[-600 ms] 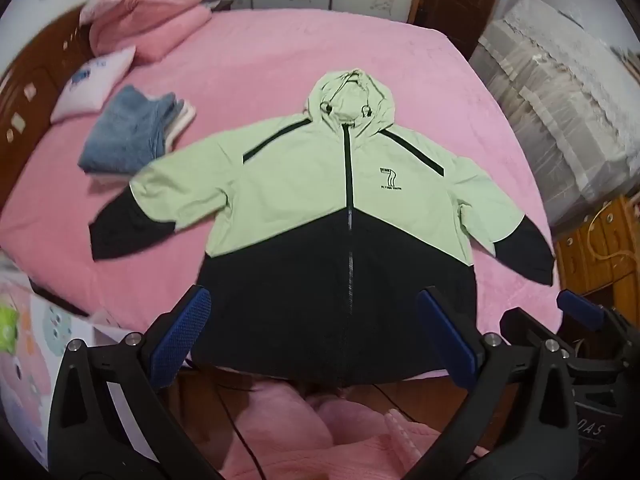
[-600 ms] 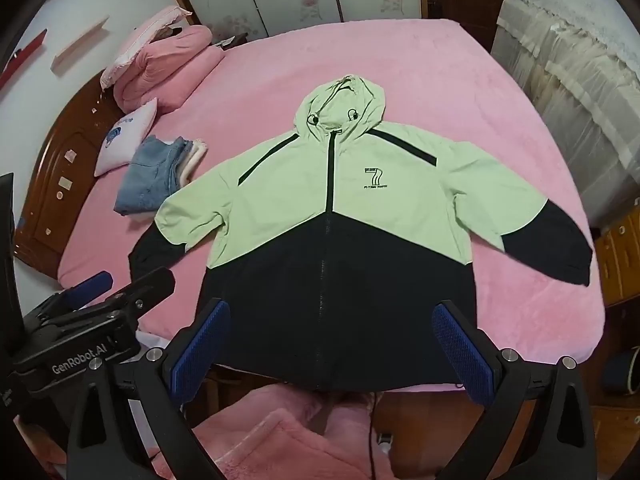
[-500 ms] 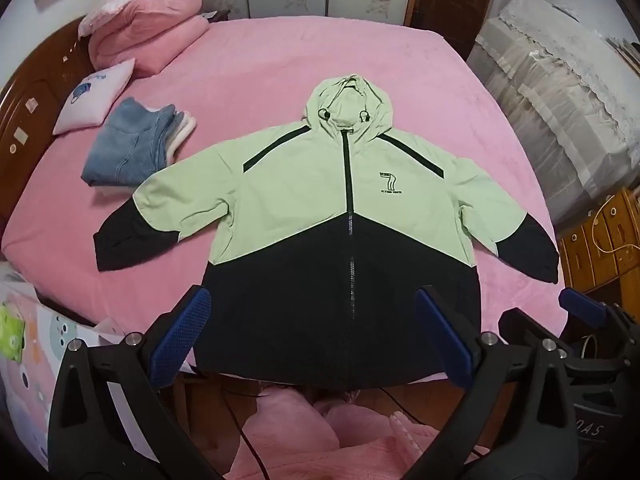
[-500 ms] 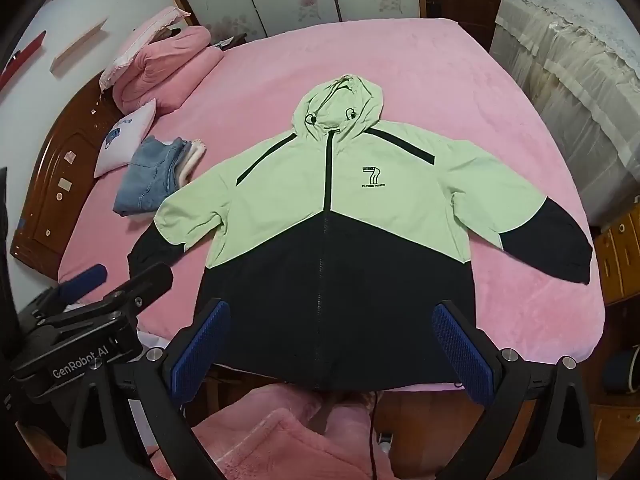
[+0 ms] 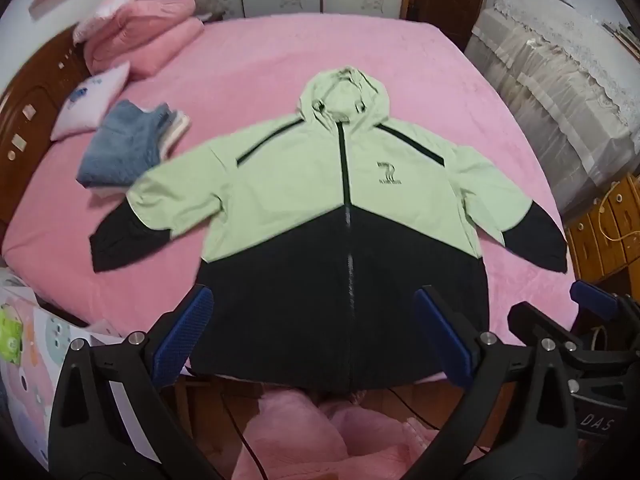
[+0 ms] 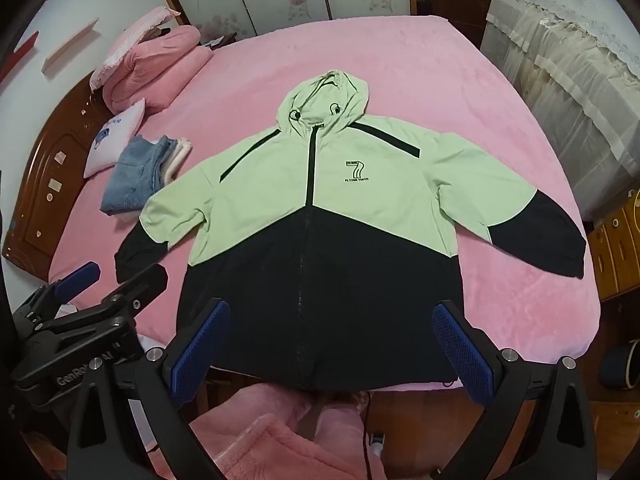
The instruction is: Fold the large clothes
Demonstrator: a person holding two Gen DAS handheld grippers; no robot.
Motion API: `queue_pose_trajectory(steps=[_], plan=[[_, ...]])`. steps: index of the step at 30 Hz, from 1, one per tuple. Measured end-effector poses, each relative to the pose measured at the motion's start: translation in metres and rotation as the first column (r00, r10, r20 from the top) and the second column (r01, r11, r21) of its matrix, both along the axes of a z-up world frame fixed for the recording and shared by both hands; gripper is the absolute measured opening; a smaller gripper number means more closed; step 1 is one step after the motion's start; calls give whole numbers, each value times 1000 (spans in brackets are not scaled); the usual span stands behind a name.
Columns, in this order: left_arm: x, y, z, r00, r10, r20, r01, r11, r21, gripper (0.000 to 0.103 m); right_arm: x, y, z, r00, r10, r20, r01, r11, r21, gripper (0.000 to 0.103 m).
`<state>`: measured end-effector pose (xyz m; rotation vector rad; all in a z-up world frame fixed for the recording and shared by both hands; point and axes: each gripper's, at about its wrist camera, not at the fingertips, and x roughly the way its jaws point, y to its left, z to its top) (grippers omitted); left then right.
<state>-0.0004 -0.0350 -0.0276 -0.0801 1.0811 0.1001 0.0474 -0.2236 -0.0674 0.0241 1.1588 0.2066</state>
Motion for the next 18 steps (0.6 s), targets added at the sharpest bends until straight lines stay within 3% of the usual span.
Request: queue_pose_trajectory(steps=[18], plan=[[0,-10,-2,1000,-10,-11,10,1000,1,95,-2,-6,-19,1000,-3,-11,3,1000,-10,103]])
